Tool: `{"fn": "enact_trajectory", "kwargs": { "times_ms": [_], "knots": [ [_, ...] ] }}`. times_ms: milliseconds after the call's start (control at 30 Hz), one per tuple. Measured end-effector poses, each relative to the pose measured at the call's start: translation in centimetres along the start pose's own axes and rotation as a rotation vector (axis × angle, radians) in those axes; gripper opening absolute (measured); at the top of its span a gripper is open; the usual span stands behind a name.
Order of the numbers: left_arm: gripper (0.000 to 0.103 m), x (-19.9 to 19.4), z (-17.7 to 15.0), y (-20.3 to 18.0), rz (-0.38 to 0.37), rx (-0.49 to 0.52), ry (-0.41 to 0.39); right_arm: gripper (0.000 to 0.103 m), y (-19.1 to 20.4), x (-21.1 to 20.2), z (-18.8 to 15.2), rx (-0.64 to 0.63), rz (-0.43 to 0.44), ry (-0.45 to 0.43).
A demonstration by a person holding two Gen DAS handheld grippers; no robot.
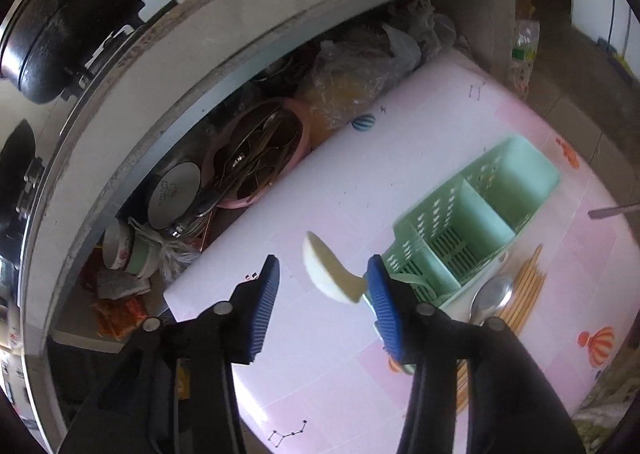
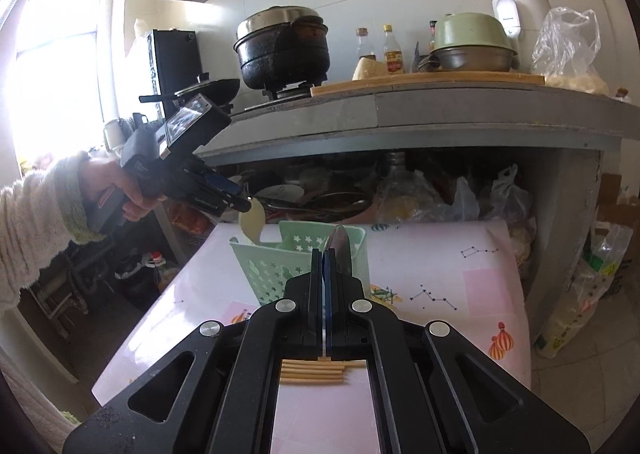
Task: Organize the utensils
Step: 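Drop the ladle into the green holder with the left tool while the right tool carries the spoon, then lower the metal spoon into the green holder and open the right tool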
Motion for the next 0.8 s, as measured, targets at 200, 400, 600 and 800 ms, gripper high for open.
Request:
{"fn": "enact_trajectory", "kwargs": {
  "times_ms": [200,400,600,800],
  "knots": [
    [0.057,-4.2,-1.3,3.9,-0.105,-0.294,-0.215,0.0,0.3,0.6,5.5,0.04,0.127,-0.095],
    [0.067,-7.2,-6.6,5.0,-0.166,-0.552,-0.374,0.0,0.4,2.9,10.5,0.07,0.217,-0.172],
    [0.07,-6.3,-13.6,3.3,-0.149,-0.719,-0.364,0.0,0.0,7.6,9.9,0.12,0.24,-0.102],
    [0.072,-4.5,-18.4,0.7,-0.162,-0.8,-0.315,0.0,-0.9,11.6,5.4,0.169,0.196,0.025]
  ]
}}
Point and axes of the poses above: each gripper's, at about its wrist camera, not at the fingertips, and x roughly the way its jaws point, y to its left, z to its top, the point moved 7 cm from there along x, roughly the way its jaws point, and after that the axes turned 3 degrees about z, right-handed, at the moved point
